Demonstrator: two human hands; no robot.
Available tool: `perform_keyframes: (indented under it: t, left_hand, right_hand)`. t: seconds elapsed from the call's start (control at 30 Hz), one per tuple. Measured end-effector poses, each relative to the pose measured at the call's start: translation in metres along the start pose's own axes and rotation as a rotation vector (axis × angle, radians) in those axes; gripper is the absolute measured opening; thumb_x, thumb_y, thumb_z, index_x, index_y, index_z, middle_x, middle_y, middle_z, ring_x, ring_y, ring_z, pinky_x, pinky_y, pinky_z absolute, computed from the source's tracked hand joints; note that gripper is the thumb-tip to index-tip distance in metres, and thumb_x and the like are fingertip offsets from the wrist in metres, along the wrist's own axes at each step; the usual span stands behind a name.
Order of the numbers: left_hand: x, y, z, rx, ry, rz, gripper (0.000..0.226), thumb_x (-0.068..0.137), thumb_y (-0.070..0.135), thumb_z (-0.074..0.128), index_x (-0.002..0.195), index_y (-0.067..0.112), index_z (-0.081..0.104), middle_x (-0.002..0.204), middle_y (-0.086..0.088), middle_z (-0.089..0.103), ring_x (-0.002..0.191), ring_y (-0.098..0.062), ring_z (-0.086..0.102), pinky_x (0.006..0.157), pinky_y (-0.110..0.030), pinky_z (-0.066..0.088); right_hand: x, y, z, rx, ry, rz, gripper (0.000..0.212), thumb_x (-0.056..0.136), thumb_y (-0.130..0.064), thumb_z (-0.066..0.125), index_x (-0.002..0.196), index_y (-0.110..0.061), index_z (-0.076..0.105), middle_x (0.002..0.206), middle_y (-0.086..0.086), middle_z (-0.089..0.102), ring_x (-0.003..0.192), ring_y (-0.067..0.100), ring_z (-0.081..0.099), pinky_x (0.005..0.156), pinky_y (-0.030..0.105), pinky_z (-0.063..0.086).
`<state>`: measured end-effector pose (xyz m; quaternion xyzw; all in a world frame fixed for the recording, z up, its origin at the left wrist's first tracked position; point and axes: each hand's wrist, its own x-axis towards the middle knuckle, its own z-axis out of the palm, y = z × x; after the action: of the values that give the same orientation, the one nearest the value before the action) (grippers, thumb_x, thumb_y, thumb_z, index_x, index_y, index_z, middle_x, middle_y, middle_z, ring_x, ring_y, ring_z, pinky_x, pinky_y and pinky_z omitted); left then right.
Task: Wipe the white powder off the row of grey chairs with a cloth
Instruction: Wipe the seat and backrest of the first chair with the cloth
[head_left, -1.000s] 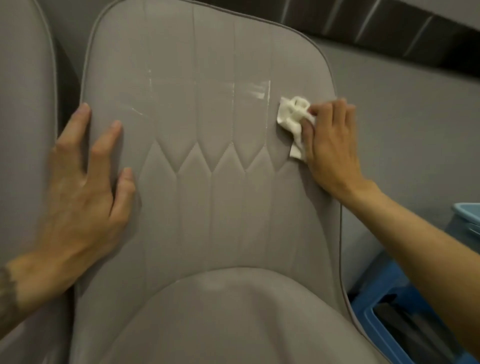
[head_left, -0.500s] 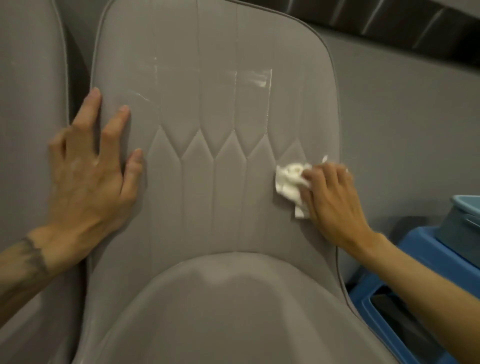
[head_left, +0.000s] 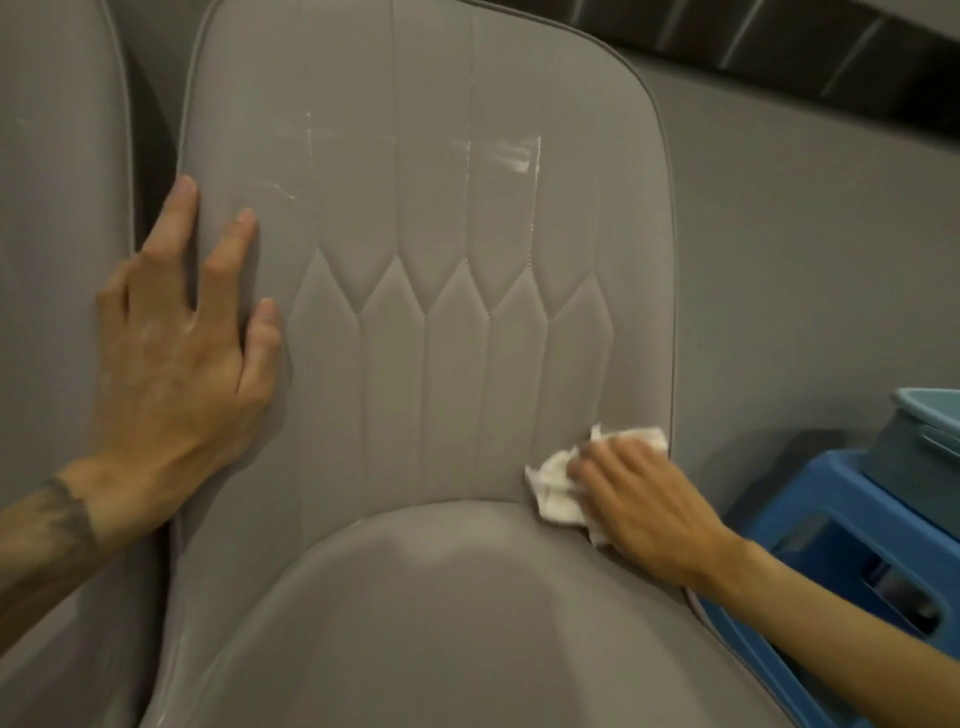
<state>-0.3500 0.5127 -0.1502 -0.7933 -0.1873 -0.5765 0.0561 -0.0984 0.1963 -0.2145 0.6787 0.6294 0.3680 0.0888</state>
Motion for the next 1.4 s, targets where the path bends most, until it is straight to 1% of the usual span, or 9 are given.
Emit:
perform_keyframes:
  t: [0.07,0.13,0.3,0.4,0.57,0.83,1.03,1.27,1.4]
  left_hand:
    - [0.001,0.0,0.0,0.002,-0.001,0.002,0.06,0.103,0.031,0.046,0.159,0.015,0.033,0.168,-0.021,0.021,0.143,-0.04,0.035,0.111,-0.055,0.032]
    - [0.001,0.001,-0.001,-0.003,-0.002,0.001,0.061,0.102,0.029,0.046,0.159,0.014,0.033,0.169,-0.021,0.021,0.146,-0.039,0.033,0.111,-0.055,0.031]
    - [0.001,0.001,-0.001,-0.014,-0.007,0.0,0.061,0.101,0.029,0.045,0.16,0.015,0.033,0.169,-0.02,0.02,0.146,-0.039,0.033,0.112,-0.056,0.03]
    - [0.001,0.001,-0.001,-0.014,-0.004,-0.004,0.061,0.102,0.03,0.045,0.159,0.015,0.034,0.169,-0.019,0.021,0.142,-0.041,0.036,0.111,-0.057,0.032]
    - [0.002,0.0,-0.001,-0.017,-0.005,-0.003,0.061,0.101,0.03,0.045,0.158,0.012,0.036,0.168,-0.021,0.022,0.139,-0.043,0.038,0.109,-0.059,0.033]
    - [0.002,0.002,-0.001,-0.018,0.001,0.007,0.062,0.099,0.027,0.048,0.158,0.012,0.036,0.168,-0.022,0.023,0.144,-0.042,0.034,0.11,-0.057,0.032]
    - [0.002,0.003,-0.001,-0.027,0.0,-0.005,0.06,0.1,0.029,0.047,0.157,0.011,0.039,0.167,-0.023,0.024,0.135,-0.047,0.04,0.106,-0.061,0.036]
    - [0.002,0.003,0.0,-0.03,0.0,-0.003,0.062,0.099,0.027,0.048,0.157,0.01,0.038,0.167,-0.023,0.023,0.14,-0.043,0.037,0.109,-0.058,0.033]
    - [0.003,0.002,-0.002,-0.014,0.007,0.01,0.061,0.099,0.026,0.049,0.157,0.01,0.039,0.167,-0.024,0.025,0.136,-0.045,0.04,0.106,-0.059,0.037]
  right_hand:
    - [-0.005,0.003,0.002,-0.034,-0.096,-0.112,0.033,0.089,-0.031,0.059,0.116,-0.013,0.061,0.112,0.007,0.058,0.095,0.027,0.056,0.088,0.038,0.042]
    - [0.017,0.021,-0.005,-0.05,-0.026,-0.09,0.034,0.091,-0.033,0.055,0.116,-0.011,0.061,0.111,0.009,0.058,0.092,0.029,0.056,0.085,0.039,0.042]
    - [0.121,0.082,-0.047,-0.048,0.369,0.369,0.021,0.102,-0.026,0.046,0.115,-0.01,0.051,0.107,0.016,0.052,0.092,0.035,0.047,0.08,0.045,0.038]
    - [0.138,0.064,-0.04,0.001,0.492,0.609,0.022,0.102,-0.026,0.048,0.113,-0.009,0.054,0.108,0.015,0.052,0.094,0.033,0.045,0.084,0.043,0.036]
    - [0.125,0.045,-0.024,-0.001,0.414,0.351,0.019,0.103,-0.024,0.051,0.111,-0.008,0.054,0.107,0.012,0.051,0.091,0.028,0.044,0.082,0.043,0.042]
    - [0.235,0.121,-0.078,-0.017,0.692,0.754,0.036,0.102,-0.035,0.037,0.114,-0.007,0.056,0.115,0.017,0.055,0.1,0.034,0.051,0.087,0.041,0.038]
    - [0.194,0.084,-0.058,0.006,0.579,0.482,0.026,0.102,-0.03,0.044,0.11,-0.008,0.055,0.108,0.015,0.053,0.094,0.03,0.047,0.081,0.037,0.035]
    - [0.265,0.127,-0.087,0.003,0.731,0.751,0.035,0.101,-0.034,0.038,0.113,-0.008,0.058,0.113,0.014,0.057,0.098,0.032,0.052,0.086,0.039,0.039]
    - [0.207,0.058,-0.046,0.064,0.579,0.463,0.029,0.103,-0.028,0.044,0.116,-0.006,0.057,0.112,0.017,0.055,0.097,0.034,0.049,0.087,0.045,0.04]
